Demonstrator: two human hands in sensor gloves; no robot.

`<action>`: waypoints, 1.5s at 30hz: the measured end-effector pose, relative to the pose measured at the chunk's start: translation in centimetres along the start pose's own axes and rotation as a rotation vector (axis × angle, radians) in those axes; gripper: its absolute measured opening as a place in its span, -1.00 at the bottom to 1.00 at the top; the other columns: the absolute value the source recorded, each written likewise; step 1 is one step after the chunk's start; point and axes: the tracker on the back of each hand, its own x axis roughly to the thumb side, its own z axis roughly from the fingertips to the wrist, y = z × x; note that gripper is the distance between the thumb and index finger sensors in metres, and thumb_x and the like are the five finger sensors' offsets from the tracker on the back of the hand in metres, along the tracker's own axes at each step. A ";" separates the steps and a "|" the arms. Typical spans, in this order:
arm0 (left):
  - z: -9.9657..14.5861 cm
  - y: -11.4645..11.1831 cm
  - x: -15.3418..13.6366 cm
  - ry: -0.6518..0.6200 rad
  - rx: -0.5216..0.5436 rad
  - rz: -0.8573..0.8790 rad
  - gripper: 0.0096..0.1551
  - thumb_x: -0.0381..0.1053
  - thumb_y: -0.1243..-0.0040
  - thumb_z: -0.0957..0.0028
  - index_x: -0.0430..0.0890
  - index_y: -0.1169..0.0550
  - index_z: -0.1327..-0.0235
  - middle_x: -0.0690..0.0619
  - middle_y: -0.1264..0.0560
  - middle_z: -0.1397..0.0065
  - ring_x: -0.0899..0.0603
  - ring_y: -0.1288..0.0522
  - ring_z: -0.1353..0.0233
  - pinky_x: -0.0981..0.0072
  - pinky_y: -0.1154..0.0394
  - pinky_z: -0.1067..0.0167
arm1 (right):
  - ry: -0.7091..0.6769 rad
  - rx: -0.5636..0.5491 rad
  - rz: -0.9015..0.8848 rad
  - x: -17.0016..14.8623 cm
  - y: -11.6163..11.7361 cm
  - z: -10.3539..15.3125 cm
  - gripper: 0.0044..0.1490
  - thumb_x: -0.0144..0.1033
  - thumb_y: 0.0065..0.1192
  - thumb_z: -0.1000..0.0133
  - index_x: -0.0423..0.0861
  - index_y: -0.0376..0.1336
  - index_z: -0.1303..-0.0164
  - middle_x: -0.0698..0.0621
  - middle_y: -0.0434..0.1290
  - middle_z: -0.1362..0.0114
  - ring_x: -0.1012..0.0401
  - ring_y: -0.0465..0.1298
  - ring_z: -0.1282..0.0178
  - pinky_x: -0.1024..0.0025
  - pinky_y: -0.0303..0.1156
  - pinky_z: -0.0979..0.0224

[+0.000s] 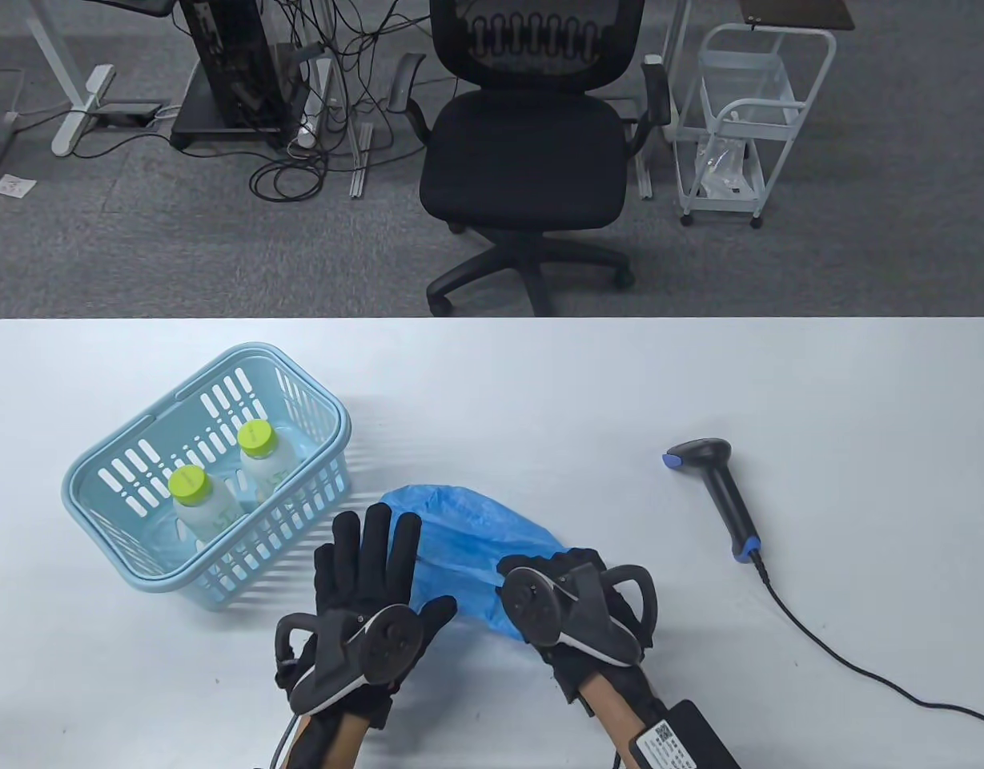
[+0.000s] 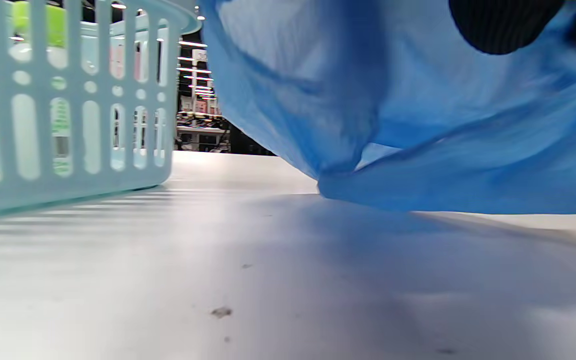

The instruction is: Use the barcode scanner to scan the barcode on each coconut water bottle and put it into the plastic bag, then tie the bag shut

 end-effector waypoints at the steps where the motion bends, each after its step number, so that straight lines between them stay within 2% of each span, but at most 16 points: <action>1: -0.1 -0.3 -0.3 0.022 0.004 -0.001 0.26 0.46 -0.06 -0.37 -0.10 0.32 -0.85 -0.27 0.38 -0.87 -0.63 0.27 -0.73 -0.59 0.12 -0.52 | -0.021 0.003 -0.014 0.5 -0.2 0.5 -0.53 -0.02 0.32 -0.14 -0.01 0.48 -0.15 0.24 0.69 0.13 0.28 0.73 0.10 0.04 0.52 -0.42; 5: -0.2 -0.5 -2.0 0.107 0.086 0.019 0.19 0.39 -0.16 -0.36 -0.14 0.16 -0.88 -0.23 0.03 -0.89 -0.57 -0.17 -0.71 -0.50 -0.17 -0.52 | -0.130 0.001 -0.073 1.3 -0.2 1.5 -0.53 0.01 0.34 -0.12 -0.01 0.50 -0.11 0.29 0.68 0.25 0.33 0.74 0.21 0.09 0.58 -0.35; 11: -0.3 -0.6 -4.9 0.143 0.175 0.300 -0.19 0.12 -0.31 -0.35 -0.10 -0.27 -0.77 -0.01 -0.54 -0.55 -0.21 -0.66 -0.38 -0.22 -0.54 -0.32 | -0.193 0.085 -0.341 -1.1 -0.4 1.7 -0.51 0.08 0.35 -0.10 -0.01 0.53 -0.03 0.34 0.65 0.41 0.36 0.73 0.34 0.14 0.63 -0.26; 16: -0.5 -0.2 -5.8 -0.019 0.184 0.629 -0.47 0.03 -0.32 -0.34 -0.02 -0.53 -0.55 0.18 -0.73 -0.13 0.04 -0.75 0.08 0.02 -0.68 -0.01 | -0.105 0.061 -0.398 -4.6 -0.5 1.5 -0.51 0.08 0.37 -0.09 -0.01 0.53 -0.02 0.33 0.65 0.43 0.34 0.72 0.35 0.13 0.62 -0.26; 18: -0.7 0.0 -5.7 -0.122 0.111 0.785 -0.48 0.06 -0.34 -0.33 -0.03 -0.55 -0.53 0.21 -0.75 -0.03 0.08 -0.73 0.21 0.07 -0.69 0.10 | -0.053 0.013 -0.355 -5.9 -0.5 1.4 -0.49 0.08 0.37 -0.09 -0.02 0.52 -0.06 0.33 0.64 0.43 0.34 0.72 0.35 0.13 0.62 -0.26; 22: -0.9 0.6 -4.9 -0.241 -0.002 0.914 -0.46 0.09 -0.38 -0.32 -0.05 -0.57 -0.51 0.24 -0.77 0.08 0.14 -0.70 0.33 0.13 -0.70 0.20 | 0.036 -0.099 -0.219 -6.8 -0.1 1.4 -0.44 0.10 0.39 -0.06 0.01 0.47 -0.14 0.33 0.64 0.39 0.33 0.73 0.28 0.11 0.60 -0.30; 23: -0.8 0.5 -4.5 -0.284 -0.062 0.963 -0.45 0.09 -0.37 -0.32 -0.06 -0.57 -0.52 0.24 -0.77 0.09 0.13 -0.70 0.34 0.13 -0.70 0.21 | 0.062 -0.141 -0.137 -6.7 0.0 1.5 -0.39 0.12 0.39 -0.05 0.03 0.43 -0.22 0.32 0.64 0.32 0.31 0.72 0.19 0.09 0.56 -0.35; 25: -0.8 0.3 -4.0 -0.313 -0.116 1.064 -0.43 0.10 -0.36 -0.33 -0.09 -0.55 -0.54 0.25 -0.77 0.11 0.14 -0.70 0.36 0.13 -0.70 0.23 | 0.042 -0.215 0.018 -6.2 -0.1 1.8 -0.10 0.21 0.38 0.01 0.07 0.20 -0.50 0.22 0.59 -0.15 0.19 0.66 -0.24 -0.03 0.44 -0.52; 27: -0.7 0.1 -3.9 -0.303 -0.131 1.174 -0.42 0.09 -0.35 -0.34 -0.12 -0.55 -0.55 0.25 -0.77 0.14 0.13 -0.69 0.38 0.12 -0.70 0.26 | -0.081 -0.272 0.111 -5.4 -0.8 2.3 0.11 0.30 0.34 0.04 0.14 -0.06 -0.63 -0.04 0.24 -0.65 -0.06 0.38 -0.59 -0.24 0.21 -0.62; 28: -0.7 0.1 -4.0 -0.267 -0.132 1.189 -0.42 0.09 -0.34 -0.35 -0.13 -0.55 -0.55 0.25 -0.77 0.15 0.13 -0.69 0.39 0.12 -0.70 0.27 | -0.168 -0.302 0.083 -4.9 -1.3 2.6 0.11 0.28 0.33 0.02 0.20 -0.13 -0.63 -0.15 0.03 -0.73 -0.20 0.18 -0.66 -0.33 0.06 -0.61; 29: -0.7 0.0 -4.3 -0.225 -0.116 1.185 -0.42 0.09 -0.33 -0.35 -0.14 -0.55 -0.55 0.26 -0.77 0.15 0.14 -0.69 0.40 0.13 -0.70 0.28 | -0.283 -0.371 0.031 -3.9 -2.1 3.2 0.04 0.24 0.33 0.00 0.26 -0.12 -0.60 -0.18 -0.03 -0.74 -0.25 0.11 -0.66 -0.36 0.01 -0.59; 32: -0.8 -0.6 -5.0 -0.142 -0.127 1.221 -0.43 0.09 -0.30 -0.38 -0.15 -0.55 -0.55 0.28 -0.76 0.18 0.15 -0.69 0.42 0.15 -0.71 0.31 | -0.477 -0.445 0.063 -1.3 -3.3 4.4 -0.24 0.14 0.33 -0.06 0.37 0.08 -0.46 -0.21 -0.04 -0.74 -0.31 0.08 -0.64 -0.38 0.01 -0.56; 35: -0.7 -1.1 -5.3 -0.086 -0.132 1.254 -0.44 0.08 -0.29 -0.38 -0.17 -0.56 -0.54 0.28 -0.76 0.19 0.15 -0.69 0.43 0.14 -0.71 0.32 | -0.539 -0.348 0.152 1.3 -2.5 4.6 -0.52 0.07 0.33 -0.08 0.34 0.35 -0.23 -0.20 -0.02 -0.75 -0.34 0.04 -0.65 -0.39 -0.01 -0.56; 38: -0.8 -1.0 -4.8 -0.130 -0.162 1.278 -0.43 0.08 -0.29 -0.39 -0.17 -0.55 -0.55 0.28 -0.76 0.19 0.15 -0.68 0.42 0.15 -0.71 0.32 | -0.427 -0.224 0.377 2.3 0.2 3.3 -0.55 0.08 0.31 -0.09 0.37 0.37 -0.20 -0.20 -0.01 -0.76 -0.36 0.04 -0.66 -0.40 0.00 -0.56; 41: -0.8 -0.8 -3.9 -0.201 -0.208 1.272 -0.43 0.08 -0.29 -0.39 -0.17 -0.54 -0.56 0.28 -0.76 0.19 0.16 -0.68 0.42 0.15 -0.71 0.31 | -0.287 -0.126 0.425 1.1 1.7 1.9 -0.49 0.12 0.31 -0.07 0.35 0.35 -0.26 -0.21 0.04 -0.76 -0.36 0.09 -0.66 -0.40 0.06 -0.56; 45: -1.0 -0.9 -3.4 -0.276 -0.307 1.295 -0.41 0.08 -0.31 -0.38 -0.18 -0.53 -0.57 0.28 -0.76 0.20 0.15 -0.68 0.42 0.14 -0.70 0.31 | -0.048 0.027 0.372 -1.7 3.0 0.6 -0.24 0.16 0.35 -0.05 0.28 0.19 -0.48 -0.26 0.03 -0.76 -0.38 0.14 -0.66 -0.42 0.09 -0.57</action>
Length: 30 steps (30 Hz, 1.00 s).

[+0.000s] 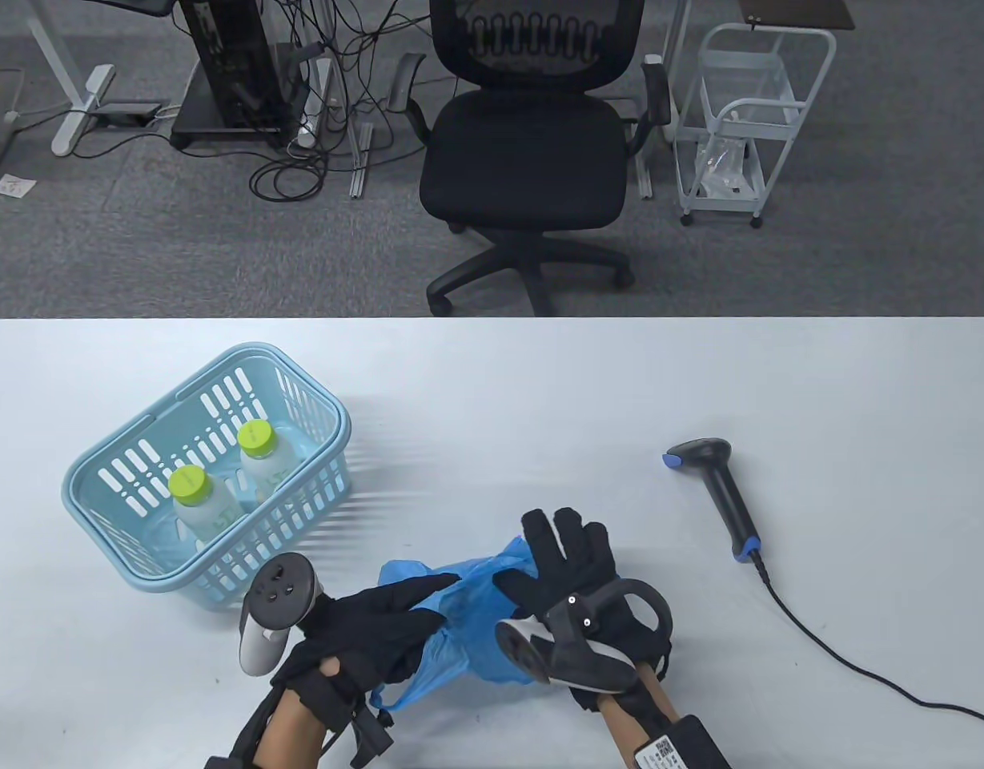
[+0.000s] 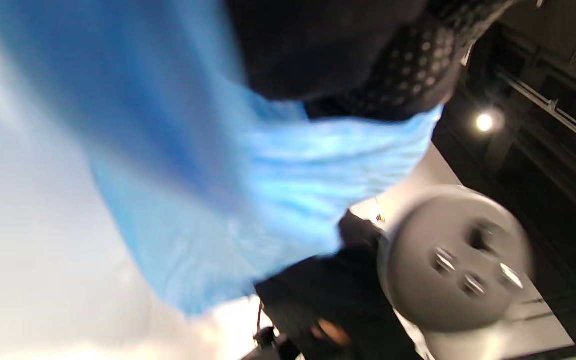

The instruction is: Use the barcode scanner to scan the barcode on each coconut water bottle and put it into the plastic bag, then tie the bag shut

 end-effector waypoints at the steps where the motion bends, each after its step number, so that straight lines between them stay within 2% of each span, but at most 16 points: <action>1: 0.0 0.0 -0.1 0.009 -0.022 -0.003 -0.40 0.08 -0.32 -0.38 -0.19 -0.53 -0.57 0.28 -0.76 0.20 0.15 -0.68 0.42 0.14 -0.70 0.31 | 0.032 0.001 -0.018 -0.5 0.3 -0.1 -0.23 0.12 0.38 -0.06 0.27 0.18 -0.49 -0.21 0.13 -0.74 -0.34 0.22 -0.65 -0.40 0.14 -0.57; 4: 0.2 0.5 -0.4 0.067 -0.056 -0.049 -0.38 0.09 -0.32 -0.37 -0.20 -0.52 -0.59 0.28 -0.76 0.20 0.15 -0.68 0.42 0.14 -0.70 0.31 | 0.144 -0.019 -0.091 -2.4 1.1 -0.2 -0.28 -0.04 0.44 -0.09 0.31 0.18 -0.46 0.10 0.51 -0.44 -0.02 0.52 -0.53 -0.21 0.31 -0.58; 6: 0.3 0.9 -0.3 0.106 -0.029 -0.115 -0.37 0.08 -0.34 -0.37 -0.20 -0.52 -0.59 0.26 -0.76 0.19 0.13 -0.68 0.42 0.12 -0.70 0.30 | 0.154 -0.020 -0.159 -3.0 1.0 -0.2 -0.32 -0.08 0.46 -0.09 0.31 0.22 -0.43 0.20 0.59 -0.18 0.12 0.61 -0.38 -0.09 0.40 -0.54; 8: 0.7 1.3 0.5 0.124 0.076 -0.339 -0.36 0.09 -0.37 -0.35 -0.17 -0.51 -0.60 0.24 -0.76 0.15 0.10 -0.69 0.37 0.08 -0.68 0.24 | 0.124 -0.017 -0.193 -3.1 0.6 -0.2 -0.28 -0.02 0.46 -0.08 0.24 0.22 -0.46 0.23 0.62 -0.02 0.20 0.66 -0.25 -0.03 0.47 -0.49; 9: 1.0 1.4 1.2 0.111 0.169 -0.537 -0.34 0.11 -0.36 -0.35 -0.12 -0.48 -0.63 0.22 -0.75 0.06 0.07 -0.71 0.27 0.05 -0.68 0.14 | 0.113 -0.028 -0.222 -3.1 0.3 -0.1 -0.26 0.00 0.47 -0.07 0.17 0.23 -0.46 0.25 0.62 0.07 0.23 0.68 -0.18 0.00 0.50 -0.45; 11: 1.5 0.9 2.3 0.074 0.314 -0.794 -0.24 0.13 -0.35 -0.34 0.01 -0.32 -0.76 0.09 -0.59 -0.44 -0.12 -0.65 -0.27 -0.19 -0.52 -0.30 | 0.098 -0.029 -0.264 -3.1 0.0 -0.1 -0.26 0.02 0.47 -0.06 0.11 0.26 -0.45 0.26 0.63 0.15 0.26 0.70 -0.11 0.03 0.53 -0.41; 12: 1.7 0.4 2.9 0.031 0.375 -0.911 -0.19 0.13 -0.35 -0.35 0.11 -0.24 -0.79 -0.01 -0.38 -0.69 -0.28 -0.44 -0.57 -0.37 -0.31 -0.47 | 0.093 -0.021 -0.313 -3.1 -0.1 0.0 -0.26 0.03 0.48 -0.06 0.10 0.27 -0.45 0.27 0.63 0.19 0.27 0.71 -0.07 0.04 0.55 -0.39; 13: 1.9 -0.3 3.6 -0.029 0.418 -0.996 -0.19 0.13 -0.35 -0.34 0.24 -0.20 -0.78 -0.06 -0.20 -0.81 -0.44 -0.18 -0.70 -0.53 -0.10 -0.51 | 0.086 -0.016 -0.349 -3.2 -0.1 0.0 -0.27 0.03 0.48 -0.06 0.09 0.28 -0.44 0.27 0.63 0.21 0.28 0.71 -0.05 0.05 0.55 -0.38; 14: 2.0 -0.9 4.3 -0.083 0.431 -1.056 -0.19 0.13 -0.36 -0.33 0.29 -0.19 -0.76 -0.09 -0.11 -0.85 -0.47 -0.03 -0.72 -0.56 0.03 -0.51 | 0.079 -0.012 -0.384 -3.1 -0.2 0.0 -0.27 0.03 0.48 -0.06 0.08 0.29 -0.43 0.27 0.62 0.23 0.28 0.71 -0.03 0.05 0.56 -0.37; 16: 2.1 -2.5 5.6 -0.225 0.429 -1.158 -0.26 0.21 -0.34 -0.32 0.31 -0.26 -0.72 -0.10 0.00 -0.88 -0.47 0.12 -0.73 -0.57 0.17 -0.47 | 0.067 -0.012 -0.413 -3.0 -0.4 0.0 -0.28 0.03 0.49 -0.06 0.08 0.31 -0.41 0.28 0.62 0.27 0.29 0.72 0.00 0.06 0.57 -0.35; 17: 2.1 -4.3 6.8 -0.337 0.387 -1.221 -0.36 0.24 -0.32 -0.31 0.30 -0.38 -0.65 -0.09 0.01 -0.88 -0.46 0.15 -0.73 -0.56 0.20 -0.46 | 0.030 -0.023 -0.445 -2.6 -0.9 0.2 -0.29 0.04 0.49 -0.06 0.07 0.31 -0.41 0.28 0.62 0.28 0.29 0.72 0.01 0.07 0.57 -0.35; 18: 2.0 -4.9 7.1 -0.350 0.357 -1.238 -0.48 0.28 -0.31 -0.30 0.26 -0.54 -0.52 -0.05 0.00 -0.89 -0.45 0.19 -0.74 -0.56 0.26 -0.45 | 0.022 -0.026 -0.452 -2.5 -1.0 0.2 -0.28 0.04 0.49 -0.05 0.07 0.31 -0.41 0.28 0.62 0.28 0.30 0.72 0.01 0.07 0.57 -0.35; 21: 1.0 -7.0 6.9 -0.270 0.254 -1.363 -0.58 0.33 -0.23 -0.32 0.21 -0.70 -0.29 -0.02 0.07 -0.91 -0.43 0.29 -0.74 -0.55 0.36 -0.42 | -0.055 -0.036 -0.533 -1.7 -1.7 0.5 -0.28 0.04 0.49 -0.05 0.07 0.31 -0.40 0.28 0.62 0.30 0.30 0.72 0.02 0.07 0.57 -0.35; 25: -0.1 -6.0 5.4 -0.096 0.249 -1.448 -0.58 0.33 -0.22 -0.33 0.16 -0.75 -0.22 -0.04 0.09 -0.91 -0.43 0.31 -0.75 -0.56 0.36 -0.40 | -0.205 0.004 -0.593 -0.1 -2.4 0.9 -0.33 0.02 0.49 -0.06 0.07 0.34 -0.37 0.28 0.62 0.31 0.30 0.72 0.02 0.07 0.57 -0.35; 28: -0.7 -4.9 3.6 0.071 0.163 -1.449 -0.58 0.32 -0.28 -0.31 0.15 -0.74 -0.24 -0.05 0.14 -0.91 -0.45 0.33 -0.74 -0.57 0.35 -0.42 | -0.278 0.014 -0.587 1.0 -2.7 1.1 -0.35 0.01 0.49 -0.07 0.08 0.35 -0.36 0.28 0.61 0.32 0.30 0.72 0.02 0.08 0.57 -0.36; 30: -1.2 -4.3 2.2 0.184 0.094 -1.496 -0.51 0.34 -0.31 -0.28 0.18 -0.66 -0.38 -0.07 0.18 -0.91 -0.48 0.32 -0.74 -0.58 0.31 -0.44 | -0.306 0.014 -0.611 1.5 -3.0 1.2 -0.34 0.01 0.49 -0.07 0.07 0.34 -0.37 0.28 0.61 0.32 0.30 0.72 0.02 0.08 0.57 -0.35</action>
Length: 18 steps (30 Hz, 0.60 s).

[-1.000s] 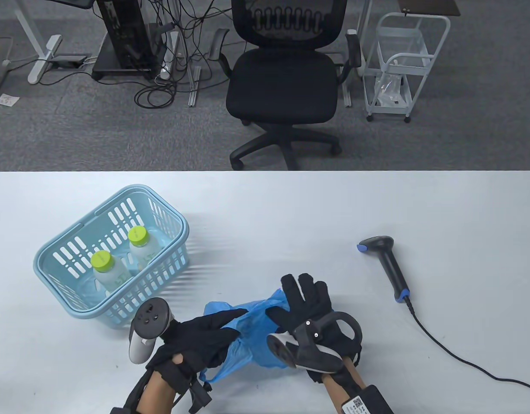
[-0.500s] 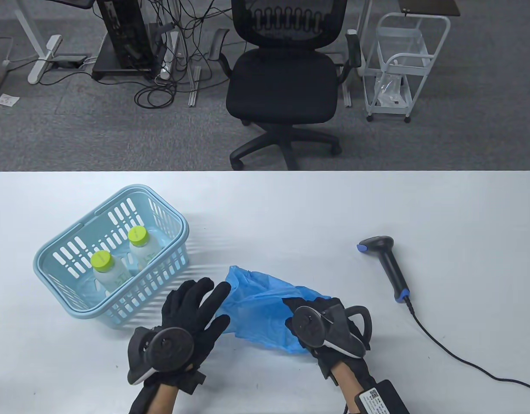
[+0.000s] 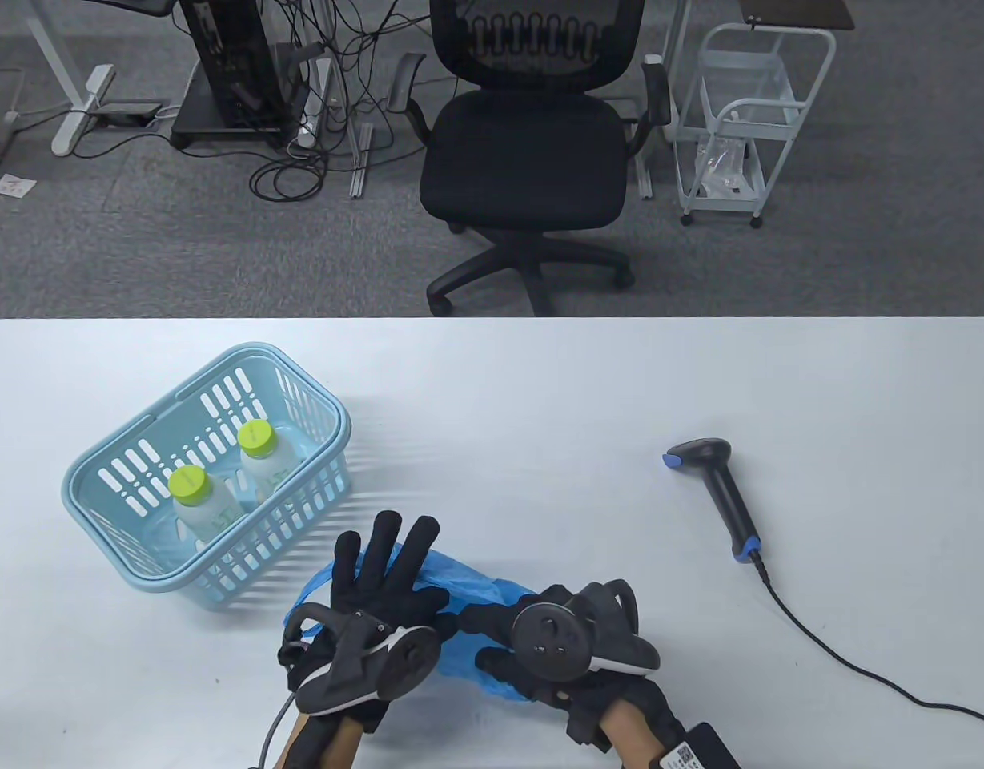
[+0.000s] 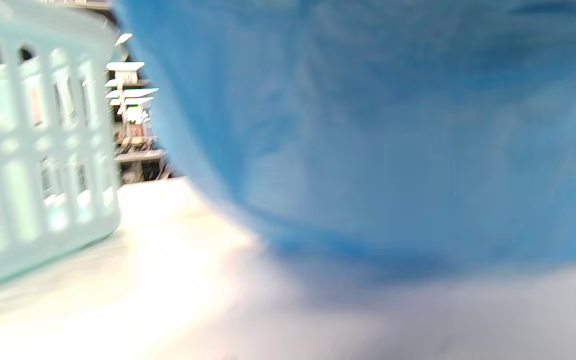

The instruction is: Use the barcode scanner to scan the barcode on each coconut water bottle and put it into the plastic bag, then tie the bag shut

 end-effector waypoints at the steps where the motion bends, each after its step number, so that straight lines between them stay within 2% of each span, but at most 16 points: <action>1: -0.2 -0.6 -0.3 0.015 -0.041 -0.021 -0.46 0.35 -0.32 -0.28 0.19 -0.62 -0.45 -0.09 0.19 -0.91 -0.50 0.31 -0.74 -0.58 0.28 -0.46 | -0.020 -0.001 -0.017 0.2 -0.1 0.1 -0.35 0.01 0.49 -0.07 0.08 0.35 -0.36 0.28 0.61 0.32 0.31 0.72 0.02 0.08 0.57 -0.35; 3: -0.5 -1.5 -1.1 0.052 -0.095 -0.025 -0.26 0.37 -0.33 -0.26 0.19 -0.42 -0.69 -0.14 0.24 -0.91 -0.55 0.28 -0.73 -0.60 0.21 -0.48 | -0.054 -0.003 -0.066 0.5 -0.4 0.3 -0.36 0.00 0.49 -0.07 0.09 0.35 -0.35 0.28 0.61 0.33 0.31 0.72 0.02 0.08 0.57 -0.35; 8: -0.5 -2.7 -3.4 0.175 -0.092 0.119 -0.11 0.30 -0.37 -0.28 0.19 -0.22 -0.81 -0.25 0.27 -0.89 -0.66 0.15 -0.70 -0.63 0.01 -0.50 | -0.098 0.004 -0.169 0.3 -1.6 0.8 -0.37 -0.02 0.50 -0.07 0.07 0.36 -0.35 0.26 0.61 0.35 0.31 0.72 0.04 0.08 0.58 -0.35; 10: -0.3 -3.1 -4.4 0.195 -0.050 0.228 -0.06 0.25 -0.39 -0.28 0.15 -0.18 -0.83 -0.25 0.05 -0.89 -0.62 -0.08 -0.72 -0.62 -0.12 -0.49 | -0.089 0.000 -0.197 -0.3 -2.0 1.0 -0.39 -0.03 0.50 -0.08 0.08 0.37 -0.33 0.26 0.61 0.36 0.32 0.72 0.04 0.09 0.58 -0.34; 11: -0.1 -3.2 -5.0 0.206 -0.006 0.330 -0.07 0.20 -0.41 -0.28 0.13 -0.18 -0.82 -0.18 -0.16 -0.85 -0.51 -0.29 -0.70 -0.58 -0.22 -0.49 | -0.057 -0.006 -0.207 -1.0 -2.3 1.2 -0.39 -0.03 0.50 -0.08 0.09 0.37 -0.34 0.26 0.61 0.36 0.31 0.72 0.04 0.09 0.57 -0.35; 12: 0.0 -3.3 -5.3 0.198 0.042 0.413 -0.09 0.13 -0.43 -0.29 0.10 -0.20 -0.81 -0.10 -0.29 -0.79 -0.36 -0.46 -0.63 -0.48 -0.36 -0.46 | -0.027 -0.011 -0.196 -1.5 -2.3 1.3 -0.39 -0.03 0.50 -0.08 0.10 0.37 -0.33 0.26 0.61 0.36 0.31 0.72 0.04 0.08 0.57 -0.35; 14: 0.2 -2.8 -5.6 0.184 0.128 0.553 -0.17 0.04 -0.45 -0.29 0.08 -0.28 -0.76 0.03 -0.50 -0.60 -0.14 -0.66 -0.39 -0.27 -0.53 -0.37 | 0.082 -0.033 -0.067 -2.9 -2.2 1.4 -0.42 -0.03 0.51 -0.08 0.14 0.38 -0.31 0.25 0.61 0.36 0.30 0.71 0.03 0.08 0.56 -0.36; 15: 0.2 -2.6 -5.5 0.164 0.153 0.585 -0.21 0.01 -0.45 -0.29 0.07 -0.32 -0.74 0.07 -0.56 -0.51 -0.07 -0.70 -0.27 -0.19 -0.58 -0.31 | 0.106 -0.035 -0.028 -3.2 -2.2 1.5 -0.43 -0.02 0.50 -0.08 0.16 0.38 -0.30 0.25 0.61 0.36 0.30 0.71 0.03 0.08 0.56 -0.36; 16: 0.2 -2.2 -5.2 0.126 0.182 0.627 -0.25 -0.01 -0.45 -0.28 0.06 -0.35 -0.71 0.12 -0.61 -0.42 -0.01 -0.72 -0.19 -0.13 -0.62 -0.27 | 0.177 -0.066 0.101 -3.8 -2.0 1.5 -0.46 -0.01 0.50 -0.07 0.21 0.39 -0.27 0.25 0.61 0.35 0.30 0.71 0.01 0.08 0.55 -0.36; 18: 0.1 -1.7 -4.6 0.049 0.163 0.713 -0.25 0.02 -0.44 -0.29 0.01 -0.36 -0.71 0.15 -0.64 -0.33 0.04 -0.72 -0.08 -0.07 -0.65 -0.21 | 0.253 -0.093 0.242 -4.2 -1.8 1.6 -0.45 0.03 0.47 -0.06 0.25 0.37 -0.28 0.26 0.60 0.27 0.27 0.68 -0.08 0.07 0.53 -0.39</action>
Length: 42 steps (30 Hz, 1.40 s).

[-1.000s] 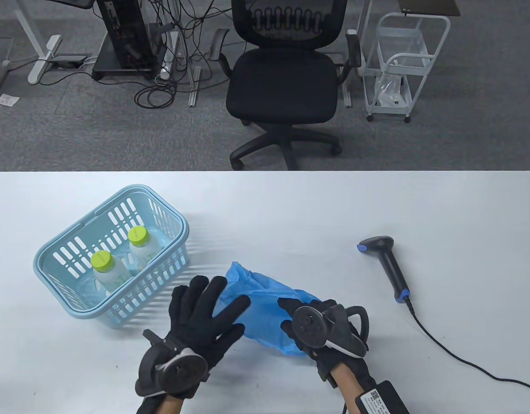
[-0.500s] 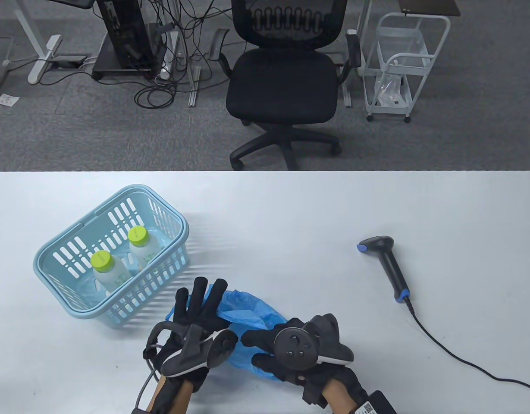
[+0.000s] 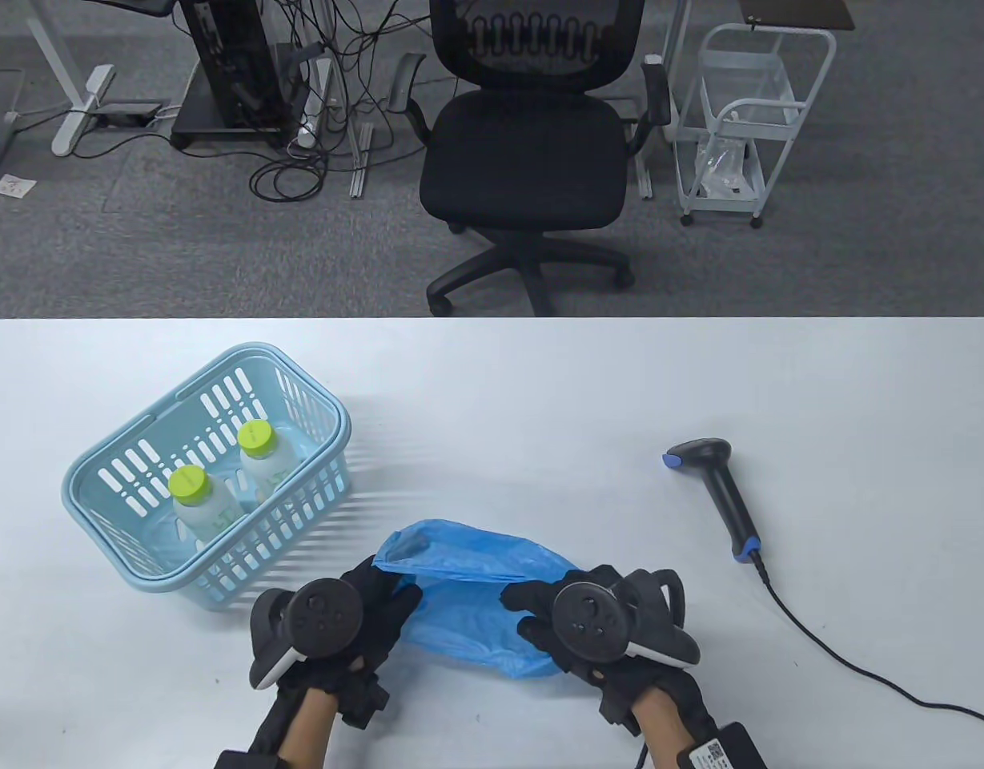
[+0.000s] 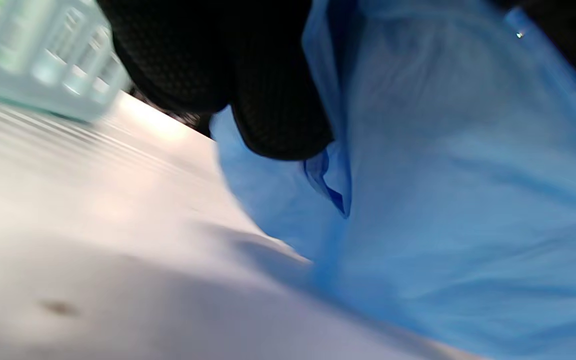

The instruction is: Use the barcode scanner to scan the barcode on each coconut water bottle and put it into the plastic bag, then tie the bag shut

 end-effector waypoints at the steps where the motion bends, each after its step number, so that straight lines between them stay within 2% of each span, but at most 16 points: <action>1: 0.0 -0.1 0.4 -0.028 -0.025 0.061 -0.24 0.03 -0.43 -0.29 -0.02 -0.36 -0.71 0.16 -0.65 -0.28 0.06 -0.72 -0.03 -0.06 -0.66 -0.18 | 0.063 0.010 0.112 -0.1 0.2 0.0 -0.38 0.10 0.44 -0.06 0.30 0.31 -0.36 0.20 0.57 0.00 0.16 0.60 -0.30 -0.02 0.43 -0.49; 2: 0.0 -0.2 0.8 -0.033 -0.043 0.101 -0.24 0.04 -0.43 -0.30 -0.05 -0.36 -0.71 0.16 -0.66 -0.25 0.07 -0.72 0.01 -0.05 -0.66 -0.15 | 0.098 0.013 0.172 0.0 0.2 0.1 -0.33 0.15 0.40 -0.06 0.34 0.26 -0.41 0.09 0.43 -0.37 0.00 0.46 -0.50 -0.17 0.29 -0.58; 4: 0.0 -0.3 1.4 -0.049 -0.062 0.151 -0.24 0.05 -0.42 -0.30 -0.09 -0.37 -0.71 0.16 -0.67 -0.19 0.09 -0.71 0.07 -0.03 -0.67 -0.11 | 0.124 -0.073 0.307 0.6 -0.2 0.5 -0.28 0.21 0.36 -0.04 0.36 0.22 -0.44 -0.13 0.04 -0.73 -0.24 0.15 -0.65 -0.33 0.06 -0.62; 8: 0.1 -0.5 2.0 -0.059 -0.105 0.242 -0.22 0.07 -0.40 -0.31 -0.16 -0.36 -0.71 0.17 -0.68 -0.14 0.11 -0.70 0.13 0.00 -0.68 -0.07 | -0.035 -0.226 0.378 3.4 -1.9 1.5 -0.32 0.21 0.35 -0.04 0.36 0.25 -0.40 -0.27 -0.20 -0.78 -0.39 -0.06 -0.64 -0.43 -0.07 -0.56; 11: 0.1 -1.0 2.5 -0.092 -0.158 0.365 -0.21 0.07 -0.40 -0.32 -0.18 -0.35 -0.72 0.18 -0.68 -0.13 0.12 -0.70 0.14 0.01 -0.68 -0.07 | -0.115 -0.117 0.399 5.9 -1.3 1.4 -0.42 0.20 0.35 -0.04 0.39 0.31 -0.30 -0.27 -0.24 -0.78 -0.44 -0.16 -0.64 -0.45 -0.12 -0.55; 15: 0.2 -1.7 3.0 -0.150 -0.252 0.495 -0.18 0.08 -0.39 -0.32 -0.20 -0.33 -0.73 0.18 -0.67 -0.13 0.12 -0.70 0.14 0.01 -0.68 -0.07 | -0.017 0.043 0.400 4.6 1.2 0.0 -0.43 0.23 0.35 -0.03 0.37 0.35 -0.26 -0.29 -0.24 -0.78 -0.47 -0.18 -0.63 -0.46 -0.12 -0.54; 19: 0.2 -2.0 3.4 -0.211 -0.338 0.573 -0.14 0.07 -0.39 -0.33 -0.24 -0.29 -0.75 0.18 -0.67 -0.14 0.12 -0.69 0.13 0.01 -0.67 -0.08 | 0.107 0.215 0.307 1.5 3.5 -1.0 -0.27 0.23 0.37 -0.03 0.32 0.24 -0.43 -0.34 -0.19 -0.78 -0.48 -0.12 -0.65 -0.47 -0.07 -0.56; 25: 0.4 -1.2 2.8 -0.199 -0.350 0.534 -0.08 0.07 -0.41 -0.33 -0.17 -0.21 -0.81 0.19 -0.68 -0.12 0.11 -0.70 0.14 0.00 -0.67 -0.09 | 0.284 0.230 0.275 -1.9 4.7 -1.5 -0.11 0.17 0.45 -0.02 0.28 0.11 -0.54 -0.12 0.29 -0.66 -0.39 0.17 -0.66 -0.42 0.11 -0.57; 30: 1.1 1.0 1.7 -0.103 -0.184 0.224 -0.25 0.03 -0.39 -0.35 0.10 -0.31 -0.76 0.15 -0.69 -0.12 0.04 -0.70 0.11 -0.07 -0.64 -0.12 | 0.296 0.215 0.208 -2.7 4.1 -1.5 -0.08 0.00 0.52 -0.03 0.16 0.11 -0.56 0.22 0.56 -0.15 0.05 0.56 -0.47 -0.17 0.35 -0.57; 31: 1.3 1.3 1.9 -0.109 -0.147 0.138 -0.30 0.00 -0.38 -0.36 0.18 -0.34 -0.73 0.13 -0.66 -0.24 -0.02 -0.70 -0.05 -0.16 -0.57 -0.25 | 0.276 0.219 0.171 -2.7 4.1 -1.5 -0.07 -0.01 0.54 -0.03 0.14 0.11 -0.57 0.24 0.56 -0.08 0.11 0.58 -0.42 -0.14 0.38 -0.55; 32: 1.5 1.8 2.5 -0.135 -0.119 -0.021 -0.31 0.02 -0.38 -0.36 0.26 -0.34 -0.71 0.08 -0.51 -0.54 -0.14 -0.59 -0.41 -0.33 -0.41 -0.43 | 0.239 0.243 0.094 -2.6 4.0 -1.5 -0.06 -0.02 0.54 -0.03 0.09 0.12 -0.57 0.24 0.57 -0.02 0.15 0.60 -0.37 -0.11 0.41 -0.52; 33: 1.7 2.0 3.1 -0.148 -0.119 -0.102 -0.31 0.07 -0.38 -0.36 0.31 -0.33 -0.71 -0.01 -0.24 -0.80 -0.39 -0.20 -0.74 -0.54 -0.13 -0.54 | 0.222 0.252 0.076 -2.5 4.0 -1.5 -0.06 -0.03 0.55 -0.03 0.07 0.12 -0.57 0.24 0.56 0.00 0.17 0.60 -0.35 -0.10 0.42 -0.50; 34: 2.1 2.1 4.3 -0.185 -0.104 -0.215 -0.34 0.10 -0.39 -0.34 0.32 -0.38 -0.68 -0.04 -0.05 -0.89 -0.50 0.13 -0.76 -0.64 0.16 -0.50 | 0.174 0.265 0.041 -2.3 3.9 -1.6 -0.07 -0.03 0.55 -0.03 0.07 0.13 -0.56 0.25 0.56 0.02 0.17 0.61 -0.33 -0.10 0.43 -0.49; 35: 2.2 2.2 5.3 -0.229 -0.099 -0.298 -0.40 0.17 -0.39 -0.32 0.31 -0.45 -0.62 -0.06 0.05 -0.92 -0.48 0.19 -0.76 -0.62 0.21 -0.48 | 0.154 0.275 0.021 -2.1 3.9 -1.6 -0.07 -0.04 0.56 -0.03 0.06 0.14 -0.56 0.24 0.56 0.03 0.18 0.61 -0.32 -0.10 0.43 -0.48; 38: 2.2 0.4 8.5 -0.301 -0.178 -0.461 -0.58 0.27 -0.36 -0.30 0.26 -0.65 -0.39 -0.04 0.15 -0.93 -0.48 0.33 -0.75 -0.59 0.37 -0.42 | 0.056 0.344 -0.080 -1.0 3.9 -1.6 -0.08 -0.04 0.56 -0.02 0.06 0.15 -0.55 0.25 0.56 0.06 0.18 0.61 -0.30 -0.10 0.42 -0.47; 42: 1.0 -1.8 8.8 -0.181 -0.303 -0.695 -0.60 0.33 -0.28 -0.31 0.22 -0.72 -0.27 -0.06 0.21 -0.92 -0.48 0.37 -0.74 -0.59 0.40 -0.40 | -0.072 0.400 -0.278 0.4 3.4 -1.2 -0.09 -0.02 0.56 -0.02 0.05 0.17 -0.54 0.25 0.56 0.08 0.19 0.61 -0.29 -0.09 0.41 -0.47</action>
